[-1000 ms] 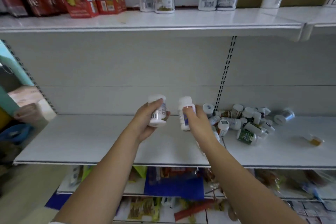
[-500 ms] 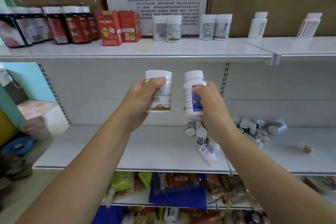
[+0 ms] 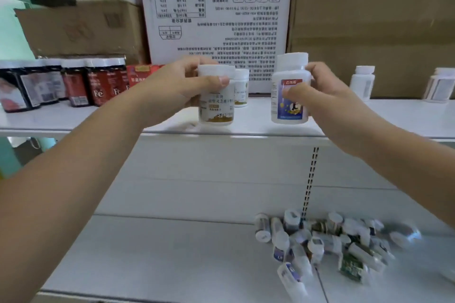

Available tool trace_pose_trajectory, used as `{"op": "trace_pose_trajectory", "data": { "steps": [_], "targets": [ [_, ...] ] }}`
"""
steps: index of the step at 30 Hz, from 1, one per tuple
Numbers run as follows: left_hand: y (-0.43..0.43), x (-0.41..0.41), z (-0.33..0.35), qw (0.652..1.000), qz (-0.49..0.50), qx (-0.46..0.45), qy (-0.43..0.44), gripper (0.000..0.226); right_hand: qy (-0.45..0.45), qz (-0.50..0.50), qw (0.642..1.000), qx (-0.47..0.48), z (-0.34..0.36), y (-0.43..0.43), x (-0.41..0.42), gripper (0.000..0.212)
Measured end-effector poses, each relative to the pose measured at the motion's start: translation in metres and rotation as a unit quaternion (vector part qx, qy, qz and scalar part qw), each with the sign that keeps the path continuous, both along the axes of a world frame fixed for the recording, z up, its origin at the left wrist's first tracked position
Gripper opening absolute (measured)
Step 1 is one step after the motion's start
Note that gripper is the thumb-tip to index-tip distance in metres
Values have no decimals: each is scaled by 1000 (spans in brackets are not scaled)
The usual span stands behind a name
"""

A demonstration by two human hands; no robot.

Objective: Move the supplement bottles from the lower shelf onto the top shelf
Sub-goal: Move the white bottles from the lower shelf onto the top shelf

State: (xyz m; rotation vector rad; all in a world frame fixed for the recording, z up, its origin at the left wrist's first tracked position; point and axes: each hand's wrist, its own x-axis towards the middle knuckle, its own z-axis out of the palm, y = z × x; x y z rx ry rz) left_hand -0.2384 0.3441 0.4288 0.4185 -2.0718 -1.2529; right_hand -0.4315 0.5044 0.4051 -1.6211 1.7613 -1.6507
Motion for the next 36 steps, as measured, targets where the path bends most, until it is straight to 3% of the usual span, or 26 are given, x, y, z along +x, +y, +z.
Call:
{"op": "trace_pose_trajectory", "data": {
  "steps": [5, 9, 12, 21, 26, 31, 36],
  "targets": [
    [-41, -23, 7, 991, 49, -39, -115, 38, 58, 13, 995, 85, 6, -40, -35, 40],
    [-70, -34, 15, 980, 77, -55, -173, 30, 147, -9, 980, 130, 5, -61, -59, 53],
    [-84, -45, 20, 968, 112, -99, -200, 33, 155, -6, 979, 134, 6, -71, -74, 63],
    [-117, -72, 3, 931, 220, -174, -234, 29, 154, 42, 982, 99, -6, -81, -88, 37],
    [-119, -78, -6, 923, 238, -182, -240, 35, 158, 39, 981, 103, -4, -79, -86, 38],
    [-98, -72, -2, 886, 235, -202, -344, 30, 163, 30, 979, 120, 0, -77, -83, 40],
    [-57, -47, 3, 857, 162, -251, -421, 44, 163, -5, 974, 156, 12, -71, -76, 48]
  ]
}}
